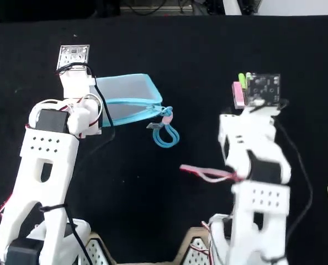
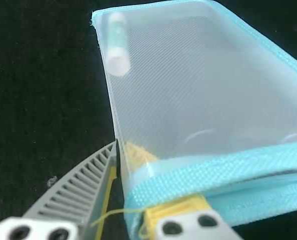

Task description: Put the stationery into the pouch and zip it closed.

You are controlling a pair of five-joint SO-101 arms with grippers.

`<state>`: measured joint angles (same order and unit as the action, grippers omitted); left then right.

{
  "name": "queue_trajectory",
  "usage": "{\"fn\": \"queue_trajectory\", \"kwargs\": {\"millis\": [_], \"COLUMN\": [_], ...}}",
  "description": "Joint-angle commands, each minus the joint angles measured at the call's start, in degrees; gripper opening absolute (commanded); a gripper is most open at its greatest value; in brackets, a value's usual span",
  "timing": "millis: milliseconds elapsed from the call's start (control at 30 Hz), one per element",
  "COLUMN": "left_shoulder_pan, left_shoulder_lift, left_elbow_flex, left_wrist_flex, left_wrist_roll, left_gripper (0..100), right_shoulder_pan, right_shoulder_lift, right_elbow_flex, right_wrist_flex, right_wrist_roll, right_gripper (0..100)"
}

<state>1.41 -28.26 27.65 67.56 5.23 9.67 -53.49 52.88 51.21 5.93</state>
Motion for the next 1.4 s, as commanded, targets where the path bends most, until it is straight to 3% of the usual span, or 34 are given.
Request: {"fn": "queue_trajectory", "kwargs": {"millis": [0,133,367,633,867,1367], "left_shoulder_pan": [-0.31,-0.31,-0.31,0.04,0.13,-0.22], "left_shoulder_lift": [1.14,1.14,1.14,1.14,0.88,0.62], "left_elbow_flex": [1.71,1.71,1.71,1.71,1.71,1.71], "left_wrist_flex": [0.97,0.97,0.97,0.97,0.88,1.32], "left_wrist_roll": [0.44,0.44,0.62,0.62,0.44,0.44], "left_gripper": [3,3,3,3,3,3], "right_shoulder_pan": [5.63,8.62,7.21,2.02,2.29,2.2], "right_shoulder_lift": [10.95,24.4,45.49,69.41,89.1,122.51], "right_elbow_flex": [-3.38,-10.86,-29.67,-57.98,-84.18,-129.63], "right_wrist_flex": [-0.09,0.35,0.7,14.42,17.85,37.89], "right_wrist_roll": [-0.09,-0.26,-0.09,0.09,3.69,6.42], "right_gripper": [12.7,12.8,12.8,18.8,18.8,18.8]}}
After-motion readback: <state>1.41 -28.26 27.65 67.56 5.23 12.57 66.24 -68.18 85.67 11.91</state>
